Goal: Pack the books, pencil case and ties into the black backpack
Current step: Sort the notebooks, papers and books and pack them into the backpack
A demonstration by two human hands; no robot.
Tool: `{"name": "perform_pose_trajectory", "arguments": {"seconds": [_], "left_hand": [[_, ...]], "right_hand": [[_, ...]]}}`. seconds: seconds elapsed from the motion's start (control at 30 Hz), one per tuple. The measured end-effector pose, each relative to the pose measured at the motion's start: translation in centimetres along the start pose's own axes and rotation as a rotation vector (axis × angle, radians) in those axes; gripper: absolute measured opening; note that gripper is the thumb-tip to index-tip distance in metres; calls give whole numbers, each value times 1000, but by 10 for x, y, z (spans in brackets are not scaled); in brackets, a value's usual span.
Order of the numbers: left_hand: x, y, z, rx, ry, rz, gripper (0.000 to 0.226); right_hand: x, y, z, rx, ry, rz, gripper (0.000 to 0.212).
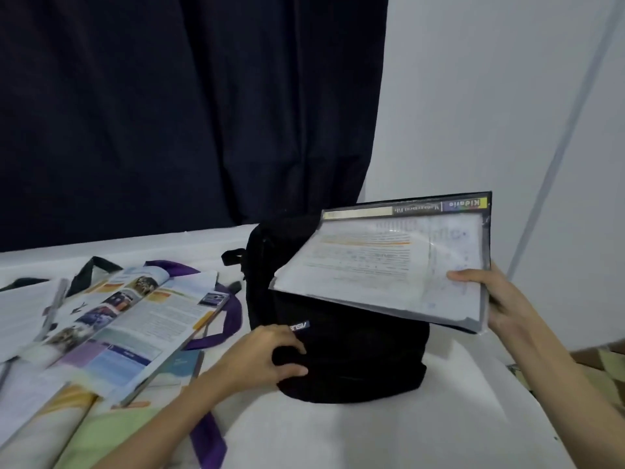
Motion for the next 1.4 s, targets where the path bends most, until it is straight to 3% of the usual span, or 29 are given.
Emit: {"name": "perform_pose_trajectory", "arguments": {"seconds": [0.03,0.1,0.13,0.2,0.3,0.4,0.53,0.63,0.73,0.83,0.93,1.03,1.1,1.23,1.4], "left_hand": [[-3,-2,1,37,-48,-66,38],[-16,-11,2,150,-180,-242,12],[-23,-16,2,205,-277,-359,25],[-47,-24,-1,332,-548,-683,31],[-74,-35,-6,546,-827,-1306,12],[-85,-62,-6,703,-877,-1571,14],[-90,-114,7,873,-811,-1663,25],[-83,-146,26,889,-734,-1662,20],[-63,-171,42,786,-682,-1479,14],[-41,-195,52,596,-684,-742,7],[-1,-206,69,388,-415,-35,9],[40,-194,83,311,-221,364,18],[63,-188,90,380,-70,508,20],[92,-178,94,402,198,535,26],[93,-180,99,288,209,660,41]], "right_hand": [[2,0,4,-11,2,-8,126],[3,1,10,-48,-9,-6,136],[3,3,12,-72,-2,-5,133],[1,4,14,-112,17,-20,115],[-5,7,12,-184,47,-39,84],[-10,13,7,-259,68,-85,81],[-5,21,3,-300,81,-156,117],[4,23,3,-362,115,-182,101],[13,18,1,-393,154,-189,105],[25,6,2,-365,174,-206,116],[38,-1,4,-305,178,-152,120],[50,2,7,-259,201,-39,95],[55,7,9,-204,196,45,75],[65,14,16,-129,174,117,75],[70,19,17,-72,148,201,74]]}}
Point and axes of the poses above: each hand's wrist, its own z-axis towards the middle knuckle, its own y-axis out of the palm, x = y × z, the point moved 5 cm from there along z, towards the middle knuckle
